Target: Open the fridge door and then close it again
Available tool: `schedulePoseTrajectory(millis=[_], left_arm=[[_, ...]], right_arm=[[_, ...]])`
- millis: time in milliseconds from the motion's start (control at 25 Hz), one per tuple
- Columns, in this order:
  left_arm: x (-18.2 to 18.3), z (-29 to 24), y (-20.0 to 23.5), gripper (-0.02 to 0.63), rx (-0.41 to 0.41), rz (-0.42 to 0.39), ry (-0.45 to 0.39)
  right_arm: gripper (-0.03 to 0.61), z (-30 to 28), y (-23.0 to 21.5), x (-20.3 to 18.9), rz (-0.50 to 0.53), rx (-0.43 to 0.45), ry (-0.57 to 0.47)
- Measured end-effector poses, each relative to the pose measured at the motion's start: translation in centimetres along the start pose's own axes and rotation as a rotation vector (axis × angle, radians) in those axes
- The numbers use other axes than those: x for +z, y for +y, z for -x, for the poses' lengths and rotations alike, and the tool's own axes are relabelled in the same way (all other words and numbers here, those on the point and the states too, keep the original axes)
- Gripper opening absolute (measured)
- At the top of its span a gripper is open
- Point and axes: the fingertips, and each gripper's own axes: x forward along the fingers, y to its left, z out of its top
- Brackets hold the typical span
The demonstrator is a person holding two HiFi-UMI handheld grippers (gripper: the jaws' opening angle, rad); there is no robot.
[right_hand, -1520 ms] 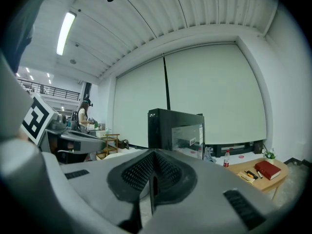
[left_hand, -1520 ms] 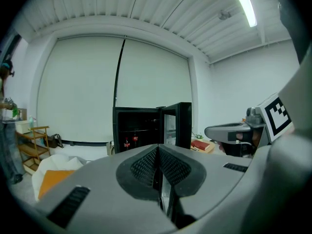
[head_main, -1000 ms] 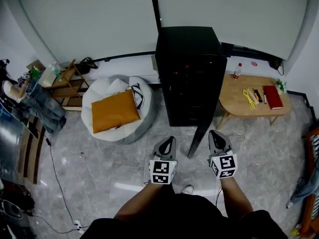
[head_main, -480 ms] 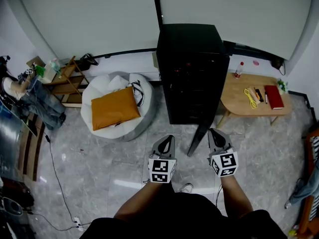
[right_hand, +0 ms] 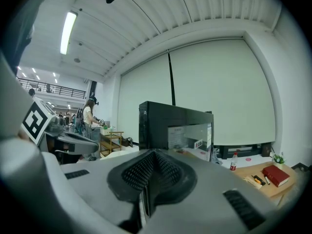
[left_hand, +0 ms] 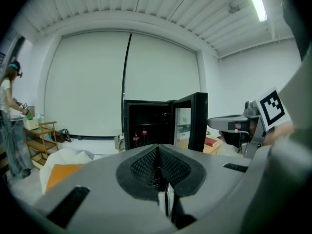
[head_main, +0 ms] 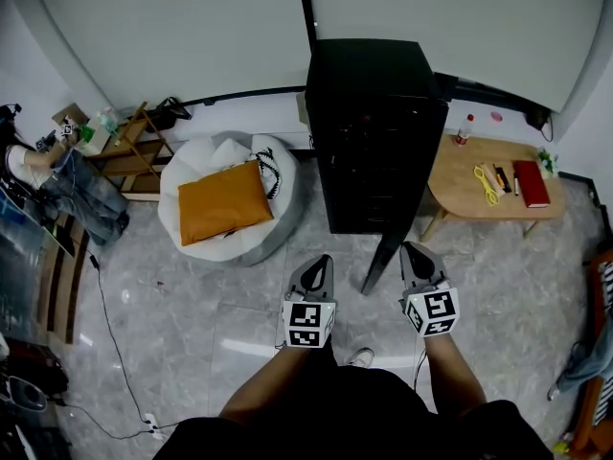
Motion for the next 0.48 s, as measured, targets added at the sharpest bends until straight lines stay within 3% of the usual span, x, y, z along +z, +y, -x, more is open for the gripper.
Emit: schedulePoseTrajectory(millis=[480], left_arm=[[1.0, -0.5, 2.7, 0.022, 0.018, 0.010, -0.032]], right_arm=[[0.018, -2.1, 1.7, 0.4, 0.007, 0.037, 0.005]])
